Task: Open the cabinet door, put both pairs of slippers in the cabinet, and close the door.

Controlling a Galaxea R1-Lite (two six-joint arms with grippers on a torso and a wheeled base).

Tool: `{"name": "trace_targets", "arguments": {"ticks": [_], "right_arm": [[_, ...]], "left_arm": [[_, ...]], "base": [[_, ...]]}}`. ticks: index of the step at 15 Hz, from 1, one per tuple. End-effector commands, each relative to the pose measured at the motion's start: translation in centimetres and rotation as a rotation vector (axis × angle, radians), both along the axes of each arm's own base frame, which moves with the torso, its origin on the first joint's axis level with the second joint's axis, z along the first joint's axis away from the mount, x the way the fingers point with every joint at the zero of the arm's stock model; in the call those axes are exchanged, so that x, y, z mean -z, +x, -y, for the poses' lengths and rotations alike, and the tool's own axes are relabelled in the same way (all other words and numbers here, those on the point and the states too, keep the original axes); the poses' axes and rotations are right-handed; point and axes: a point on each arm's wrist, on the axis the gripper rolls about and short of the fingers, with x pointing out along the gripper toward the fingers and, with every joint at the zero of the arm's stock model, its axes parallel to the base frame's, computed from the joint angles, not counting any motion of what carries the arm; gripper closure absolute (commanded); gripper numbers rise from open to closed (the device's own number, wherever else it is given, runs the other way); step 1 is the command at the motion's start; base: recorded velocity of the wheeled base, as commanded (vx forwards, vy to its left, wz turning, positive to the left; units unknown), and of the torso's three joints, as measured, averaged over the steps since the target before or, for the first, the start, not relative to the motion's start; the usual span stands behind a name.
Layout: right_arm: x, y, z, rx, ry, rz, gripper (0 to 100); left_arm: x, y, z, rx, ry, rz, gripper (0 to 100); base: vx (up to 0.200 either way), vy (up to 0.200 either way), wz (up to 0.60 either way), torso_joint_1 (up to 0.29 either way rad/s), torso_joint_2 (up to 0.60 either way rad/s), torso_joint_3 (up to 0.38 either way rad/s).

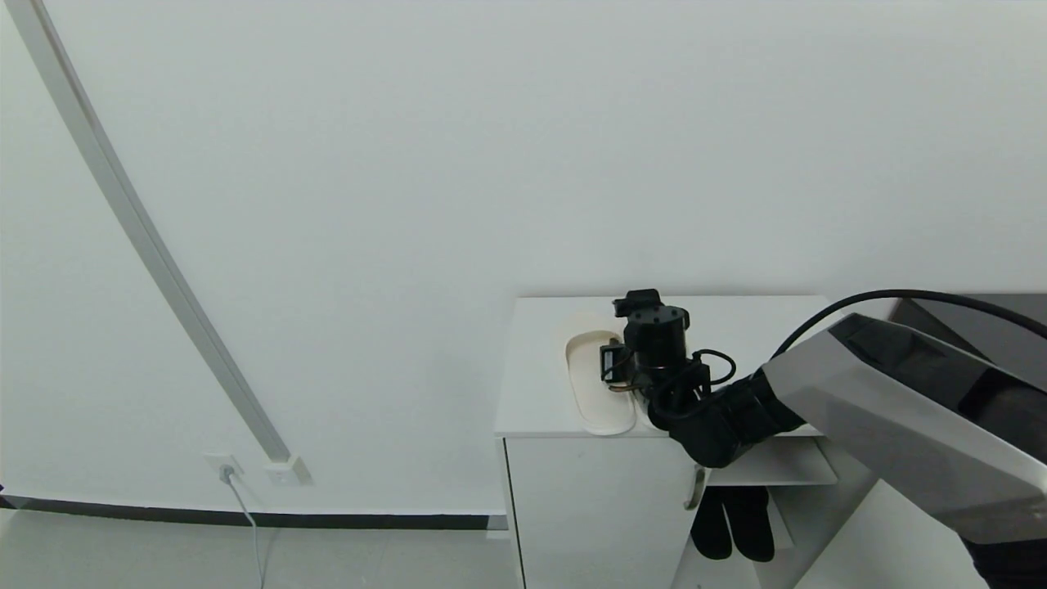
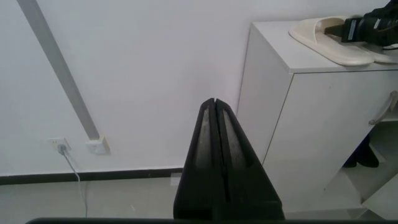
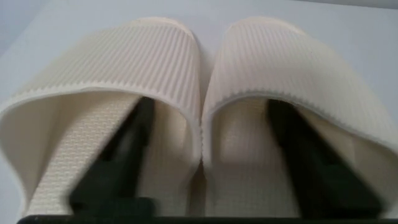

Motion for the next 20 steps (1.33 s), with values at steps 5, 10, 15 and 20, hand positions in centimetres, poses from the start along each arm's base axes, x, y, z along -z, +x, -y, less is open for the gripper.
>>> {"name": "trace_targets", "arguments": {"ticks": [5,10,15,20], "right_arm": [[-1.3,-0.9,0.5,-0.001,0.009,0.011,100],[-4.5,-5.1,1.9,-0.064,0.03,0.031,100],[-7.2,-11.1,3.8,-0.225,0.06,0.035,100],[-9.1,-16.3,5.7,-0.431,0.1,0.056,100]], "left_arm": [[0.0,0.0,0.0,0.0,0.0,-0.001,100],[0.0,0.0,0.0,0.0,-0.002,-0.001,100],[0.0,0.0,0.0,0.0,0.0,-0.001,100],[0.0,0.0,0.0,0.002,0.005,-0.001,100]], "base": [[0.0,0.0,0.0,0.0,0.0,0.0],[0.0,0.0,0.0,0.0,0.0,0.0],[0.0,0.0,0.0,0.0,0.0,0.0],[0.0,0.0,0.0,0.0,0.0,0.0]]}}
